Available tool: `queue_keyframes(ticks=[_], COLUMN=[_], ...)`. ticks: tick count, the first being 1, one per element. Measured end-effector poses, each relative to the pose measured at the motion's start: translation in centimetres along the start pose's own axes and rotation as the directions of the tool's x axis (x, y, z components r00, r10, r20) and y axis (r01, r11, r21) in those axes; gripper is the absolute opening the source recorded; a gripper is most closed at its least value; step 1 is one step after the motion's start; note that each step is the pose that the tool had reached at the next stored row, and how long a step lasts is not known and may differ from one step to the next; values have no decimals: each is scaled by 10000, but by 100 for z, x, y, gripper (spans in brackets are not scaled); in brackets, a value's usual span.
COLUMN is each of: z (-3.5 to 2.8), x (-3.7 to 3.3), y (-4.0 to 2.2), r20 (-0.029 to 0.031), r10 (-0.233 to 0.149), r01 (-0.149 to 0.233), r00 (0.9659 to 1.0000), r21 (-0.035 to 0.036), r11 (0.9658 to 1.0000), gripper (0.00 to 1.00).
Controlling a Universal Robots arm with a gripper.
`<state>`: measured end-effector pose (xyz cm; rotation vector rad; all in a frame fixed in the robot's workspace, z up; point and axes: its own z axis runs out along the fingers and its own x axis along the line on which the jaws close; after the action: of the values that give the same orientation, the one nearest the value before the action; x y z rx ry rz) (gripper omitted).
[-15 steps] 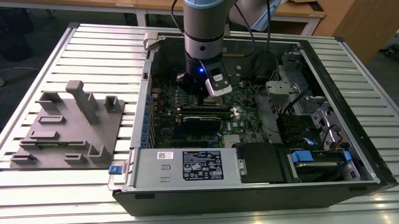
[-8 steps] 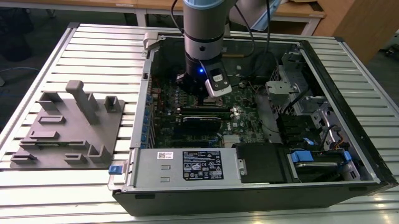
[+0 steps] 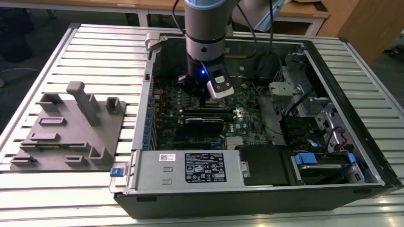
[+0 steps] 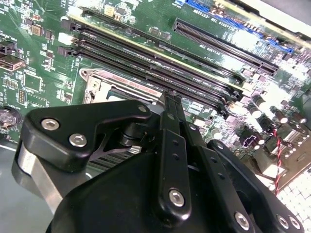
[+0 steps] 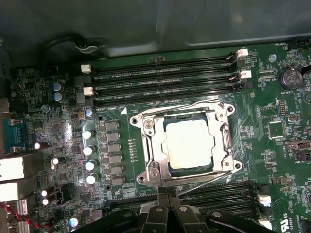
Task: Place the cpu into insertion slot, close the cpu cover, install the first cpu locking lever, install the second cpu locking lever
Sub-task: 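Install the second cpu locking lever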
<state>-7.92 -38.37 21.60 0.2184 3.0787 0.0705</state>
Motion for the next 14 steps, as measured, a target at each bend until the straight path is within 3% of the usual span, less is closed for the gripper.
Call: queue_keyframes(ticks=[8,14], z=[-2,23], x=[3,41], y=[-58,-77], r20=[0,-4], r10=[0,4], r01=[0,-4], r00=[10000,10000], r21=[0,-63], r11=[10000,10000], gripper=[10,10])
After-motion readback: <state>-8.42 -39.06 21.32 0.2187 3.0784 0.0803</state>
